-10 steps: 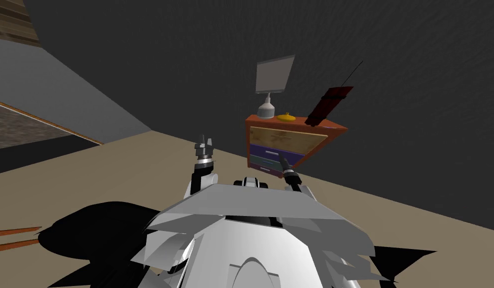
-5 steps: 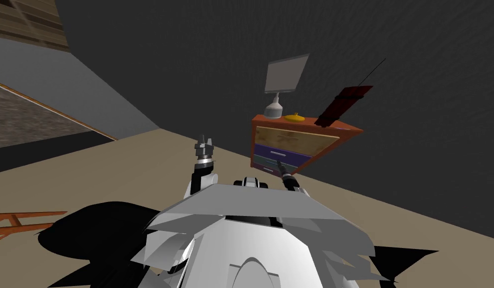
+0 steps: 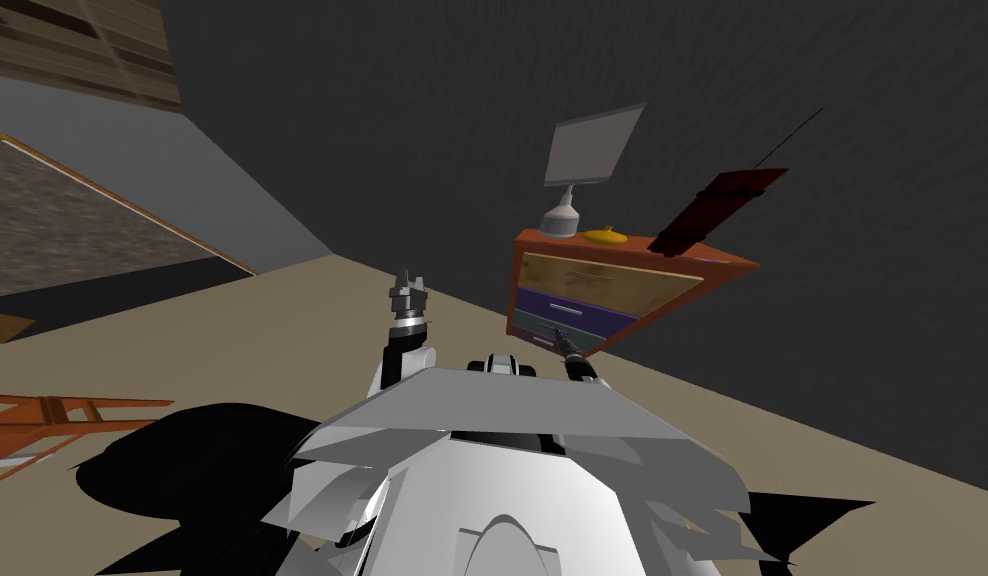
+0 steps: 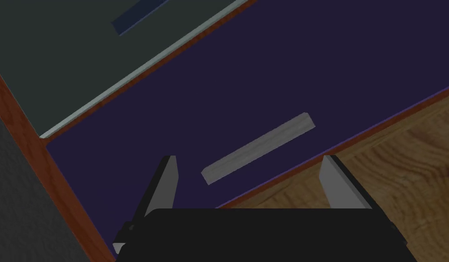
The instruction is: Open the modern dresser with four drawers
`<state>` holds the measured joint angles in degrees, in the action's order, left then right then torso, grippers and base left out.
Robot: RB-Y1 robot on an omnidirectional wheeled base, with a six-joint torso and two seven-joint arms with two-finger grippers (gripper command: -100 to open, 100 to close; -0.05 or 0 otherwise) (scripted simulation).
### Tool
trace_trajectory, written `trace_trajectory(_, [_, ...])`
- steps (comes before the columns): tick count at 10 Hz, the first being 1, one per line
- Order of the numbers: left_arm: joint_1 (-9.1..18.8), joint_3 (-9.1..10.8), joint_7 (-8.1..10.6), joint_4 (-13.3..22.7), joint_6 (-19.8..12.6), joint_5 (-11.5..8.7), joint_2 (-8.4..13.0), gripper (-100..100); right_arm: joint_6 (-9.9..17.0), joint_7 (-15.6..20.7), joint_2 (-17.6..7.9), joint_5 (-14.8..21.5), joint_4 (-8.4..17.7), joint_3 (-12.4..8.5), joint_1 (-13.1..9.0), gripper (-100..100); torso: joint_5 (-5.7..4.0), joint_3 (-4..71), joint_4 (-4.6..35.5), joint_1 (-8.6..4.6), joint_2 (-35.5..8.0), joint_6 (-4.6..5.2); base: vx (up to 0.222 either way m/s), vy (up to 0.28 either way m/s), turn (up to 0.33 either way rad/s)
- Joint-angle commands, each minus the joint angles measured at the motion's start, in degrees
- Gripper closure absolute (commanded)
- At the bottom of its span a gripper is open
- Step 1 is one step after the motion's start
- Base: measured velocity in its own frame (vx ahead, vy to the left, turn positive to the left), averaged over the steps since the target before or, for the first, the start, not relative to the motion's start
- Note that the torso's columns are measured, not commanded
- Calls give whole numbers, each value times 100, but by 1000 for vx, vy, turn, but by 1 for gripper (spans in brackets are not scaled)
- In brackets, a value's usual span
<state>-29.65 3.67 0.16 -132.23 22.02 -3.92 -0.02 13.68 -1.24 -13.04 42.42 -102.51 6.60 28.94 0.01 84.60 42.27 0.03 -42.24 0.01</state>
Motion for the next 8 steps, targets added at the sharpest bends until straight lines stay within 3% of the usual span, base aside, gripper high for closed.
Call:
trace_trajectory(1, [1,-1,0,0,0,0,0,0,312,48,20,501,397,57,20,-100,0,-4,1,5,-7,-2,-6,73,92])
trace_trajectory(2, [0,0,0,0,0,0,0,0,491,91,-24,699,632,144,10,-100,1,-5,3,0,-9,2,-9,95,163])
trace_trajectory(4, [0,0,0,0,0,0,0,0,652,91,-24,858,678,144,10,-100,0,-2,1,-4,-4,2,5,58,16])
trace_trajectory(5, [0,0,0,0,0,0,0,0,859,136,-70,1155,963,230,-5,-100,-4,-1,1,-18,-2,1,9,54,132])
trace_trajectory(7, [0,0,0,0,0,0,0,0,989,136,-70,1208,963,230,-5,-100,-1,-2,1,-4,-4,1,6,36,55])
trace_trajectory(8, [0,1,0,0,0,0,0,0,1200,185,-118,1503,1249,315,-25,-100,-2,-4,2,-9,-7,0,3,44,196])
